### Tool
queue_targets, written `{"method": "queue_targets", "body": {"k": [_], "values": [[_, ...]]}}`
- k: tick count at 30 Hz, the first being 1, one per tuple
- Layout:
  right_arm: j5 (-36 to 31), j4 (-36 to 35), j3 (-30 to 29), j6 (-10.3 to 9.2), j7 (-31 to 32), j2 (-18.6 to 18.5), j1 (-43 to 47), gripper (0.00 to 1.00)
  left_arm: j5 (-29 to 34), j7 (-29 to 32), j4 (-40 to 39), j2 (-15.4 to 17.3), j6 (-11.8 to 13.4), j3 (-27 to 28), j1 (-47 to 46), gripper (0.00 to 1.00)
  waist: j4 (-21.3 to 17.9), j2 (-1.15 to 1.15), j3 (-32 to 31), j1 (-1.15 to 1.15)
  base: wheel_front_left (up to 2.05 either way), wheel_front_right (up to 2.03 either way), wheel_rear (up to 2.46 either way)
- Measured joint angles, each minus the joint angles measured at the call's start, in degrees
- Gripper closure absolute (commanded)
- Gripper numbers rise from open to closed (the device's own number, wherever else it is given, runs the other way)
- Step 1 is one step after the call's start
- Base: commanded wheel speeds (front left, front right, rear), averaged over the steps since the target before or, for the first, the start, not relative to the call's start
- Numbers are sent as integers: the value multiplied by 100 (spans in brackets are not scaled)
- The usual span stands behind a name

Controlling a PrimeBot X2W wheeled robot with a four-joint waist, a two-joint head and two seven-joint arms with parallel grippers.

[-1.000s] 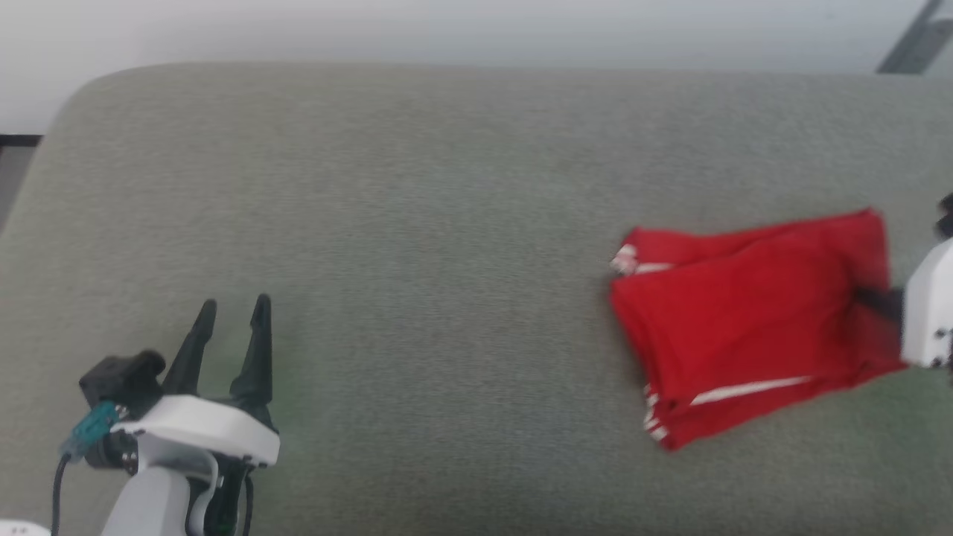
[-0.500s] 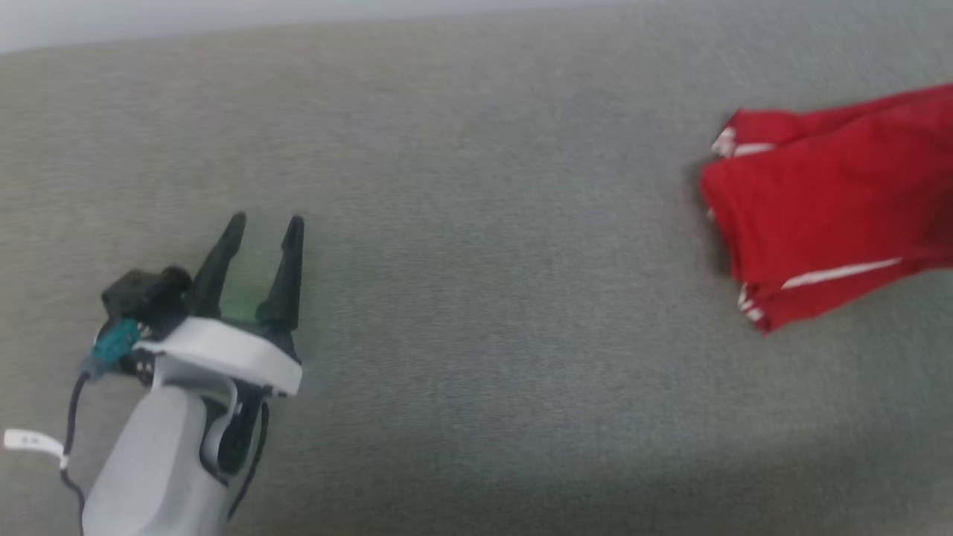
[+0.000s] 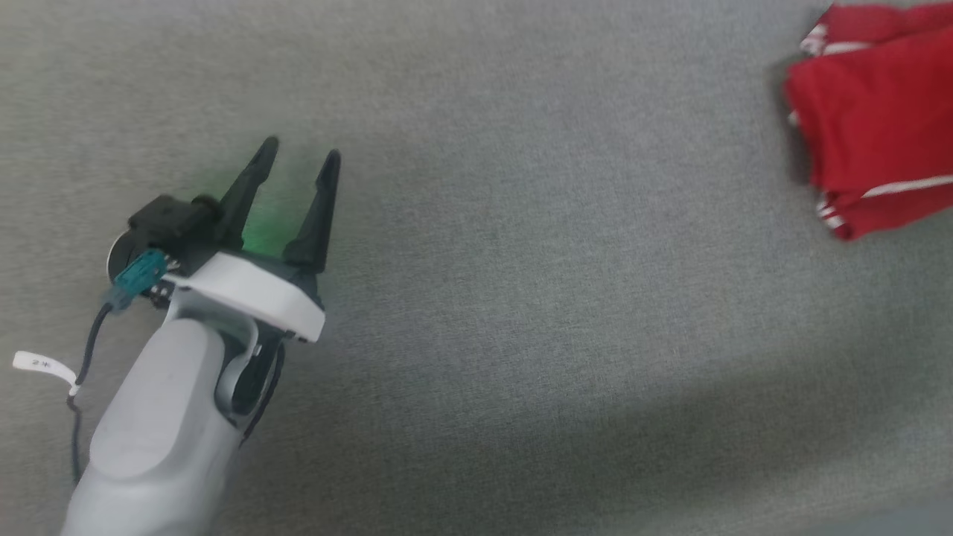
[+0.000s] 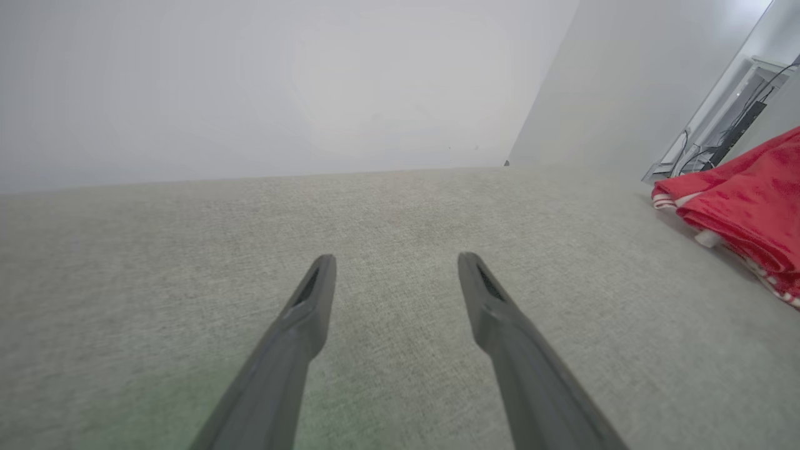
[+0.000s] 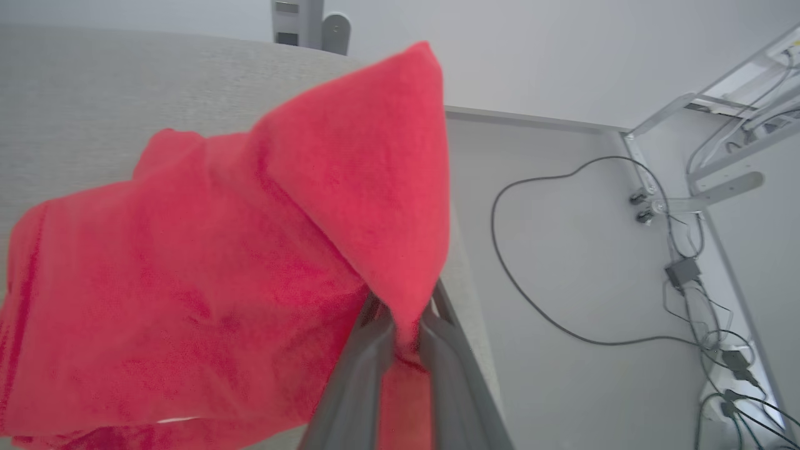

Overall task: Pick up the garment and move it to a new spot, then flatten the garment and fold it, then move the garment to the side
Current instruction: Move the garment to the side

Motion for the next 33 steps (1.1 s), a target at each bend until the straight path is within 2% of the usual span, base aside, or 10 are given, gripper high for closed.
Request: {"method": "queue_targets", "body": {"k": [10,25,26,27,28,33], "values": [[-781,1016,57,0,-1002,21,-730,100,5,-1,-1,53,0,-442,-500,0,-132,0,461,0,0,0,0],[-1114,2401,2,-1,-1530,510,-1172,100,-113,-11,-25,69,-19,-725,-868,0,101,0,753,0,0,0,0],[-1145,2479,-10,0,-1563,523,-1203,93,-127,-11,-24,68,-22,-722,-869,0,112,0,749,0,0,0,0],[-1161,2559,-35,-1,-1617,537,-1232,55,-134,-11,-22,70,-22,-705,-868,0,120,0,740,0,0,0,0],[-1183,2606,-46,0,-1655,549,-1250,0,-140,-11,-10,82,-22,-679,-867,0,124,0,725,0,0,0,0],[-1271,2785,-96,0,-1823,622,-1358,0,-325,-10,35,190,-20,-521,-737,0,123,0,589,0,0,0,0]]}}
